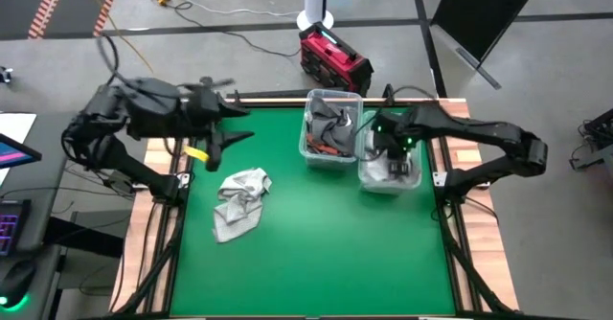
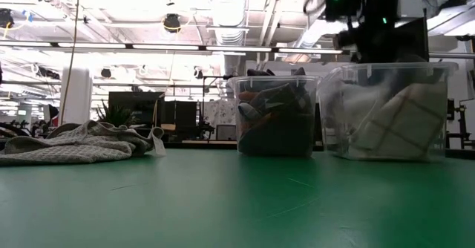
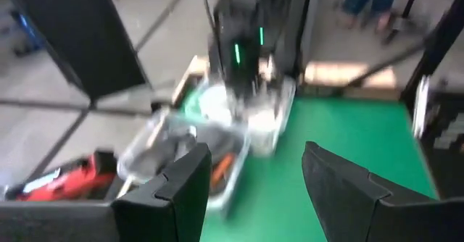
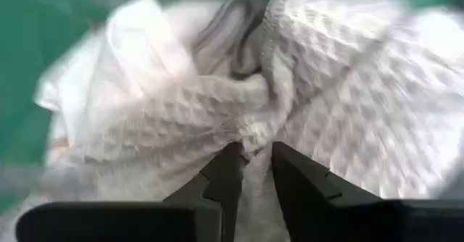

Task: Sort towels by color in basket
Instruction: Put the top gray towel into the right transparent bin, then put the gray towel into the right transparent bin

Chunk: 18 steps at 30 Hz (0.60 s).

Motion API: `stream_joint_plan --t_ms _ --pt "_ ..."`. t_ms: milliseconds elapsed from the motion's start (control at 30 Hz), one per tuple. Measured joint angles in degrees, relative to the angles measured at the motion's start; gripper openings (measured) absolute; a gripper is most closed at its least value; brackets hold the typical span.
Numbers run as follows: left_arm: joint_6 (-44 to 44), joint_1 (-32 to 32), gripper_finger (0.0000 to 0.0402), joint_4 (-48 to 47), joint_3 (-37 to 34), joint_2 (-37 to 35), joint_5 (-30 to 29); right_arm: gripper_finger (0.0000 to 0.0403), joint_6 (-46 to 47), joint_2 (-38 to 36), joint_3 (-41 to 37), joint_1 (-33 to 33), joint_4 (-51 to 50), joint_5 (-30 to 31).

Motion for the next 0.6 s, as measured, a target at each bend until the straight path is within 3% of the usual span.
stream_joint_plan --t_ms 200,367,467,600 --pt "-6.71 0.00 0.0206 -15.40 -1.86 4.96 0.02 0.0118 0.52 -0.09 12.97 -1.17 -8.80 0.26" --pt "-14.54 -0.18 0.0206 -24.70 -11.03 7.81 0.11 0.0118 1.68 -0.09 23.00 -1.93 -13.24 0.57" --pt "-13.90 -0.28 0.0206 -20.54 -21.84 7.59 0.53 0.0118 5.19 -0.13 26.59 -1.83 -13.60 0.33" --pt "-10.24 -0.45 0.0206 -5.68 -40.03 5.03 5.90 0.0118 12.36 -0.13 28.20 0.45 -13.52 -3.83"
